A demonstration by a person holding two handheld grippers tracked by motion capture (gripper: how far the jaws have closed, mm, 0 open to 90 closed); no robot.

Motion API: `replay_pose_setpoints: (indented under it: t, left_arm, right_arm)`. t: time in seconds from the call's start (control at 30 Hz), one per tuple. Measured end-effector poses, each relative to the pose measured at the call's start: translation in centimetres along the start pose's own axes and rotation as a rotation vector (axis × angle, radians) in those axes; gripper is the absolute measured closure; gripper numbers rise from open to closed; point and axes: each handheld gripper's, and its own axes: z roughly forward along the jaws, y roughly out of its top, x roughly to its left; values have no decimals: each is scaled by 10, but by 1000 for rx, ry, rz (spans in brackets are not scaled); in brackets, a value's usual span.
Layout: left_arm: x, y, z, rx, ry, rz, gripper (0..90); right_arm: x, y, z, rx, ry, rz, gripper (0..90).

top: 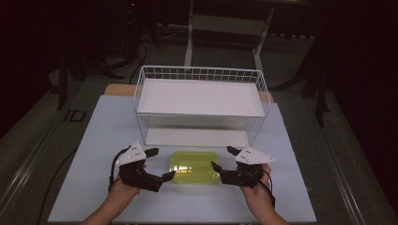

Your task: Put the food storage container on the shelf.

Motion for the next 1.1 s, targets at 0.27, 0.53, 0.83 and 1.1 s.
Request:
replay_pose_setpoints:
  t: [0.27,0.53,0.83,1.1]
  left_arm:
    - [15,-4,28,74,21,-131,1]
    - [26,-24,45,177,39,-279,127]
    - [33,-32,49,218,78,-351,466]
    - [32,-30,49,236,76,-351,622]
  right_arm:
    - [-11,-9,19,92,30,205,113]
    - [-18,-28,37,205,41,313,167]
    - [-18,-40,46,265,76,372,372]
    - [-15,-41,47,290,76,384,589]
